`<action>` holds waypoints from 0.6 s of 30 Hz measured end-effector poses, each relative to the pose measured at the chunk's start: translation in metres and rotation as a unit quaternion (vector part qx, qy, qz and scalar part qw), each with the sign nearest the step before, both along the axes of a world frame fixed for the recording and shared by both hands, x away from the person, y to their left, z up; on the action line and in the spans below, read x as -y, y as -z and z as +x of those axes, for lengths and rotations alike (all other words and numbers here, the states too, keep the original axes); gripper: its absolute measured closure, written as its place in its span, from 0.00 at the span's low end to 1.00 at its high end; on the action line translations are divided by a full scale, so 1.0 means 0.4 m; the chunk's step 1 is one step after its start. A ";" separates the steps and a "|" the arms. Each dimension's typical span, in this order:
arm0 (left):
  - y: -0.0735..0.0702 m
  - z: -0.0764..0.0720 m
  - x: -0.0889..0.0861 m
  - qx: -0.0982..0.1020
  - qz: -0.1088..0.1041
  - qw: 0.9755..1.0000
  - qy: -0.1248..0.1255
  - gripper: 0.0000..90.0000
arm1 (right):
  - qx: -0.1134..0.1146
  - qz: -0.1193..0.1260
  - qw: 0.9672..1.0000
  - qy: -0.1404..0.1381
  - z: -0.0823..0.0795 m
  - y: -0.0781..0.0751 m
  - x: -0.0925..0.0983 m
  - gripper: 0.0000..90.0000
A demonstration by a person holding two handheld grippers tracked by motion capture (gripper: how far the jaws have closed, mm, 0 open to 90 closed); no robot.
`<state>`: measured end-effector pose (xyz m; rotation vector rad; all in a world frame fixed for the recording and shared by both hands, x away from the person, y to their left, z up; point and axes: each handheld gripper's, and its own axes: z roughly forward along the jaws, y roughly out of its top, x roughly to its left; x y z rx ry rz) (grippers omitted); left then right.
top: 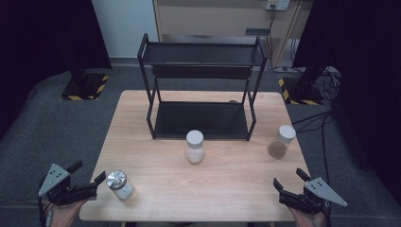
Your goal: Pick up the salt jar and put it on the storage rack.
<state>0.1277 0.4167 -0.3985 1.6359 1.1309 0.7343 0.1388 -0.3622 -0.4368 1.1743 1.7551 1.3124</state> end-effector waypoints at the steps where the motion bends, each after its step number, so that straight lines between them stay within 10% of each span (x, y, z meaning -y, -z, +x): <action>1: -0.004 0.002 0.001 -0.001 0.001 1.000 0.005 0.01 | 0.000 0.000 1.000 0.000 0.000 0.000 0.000 0.09; 18: -0.001 0.039 0.024 -0.021 0.009 0.997 0.072 0.03 | 0.000 0.000 1.000 -0.001 0.001 0.000 0.000 0.09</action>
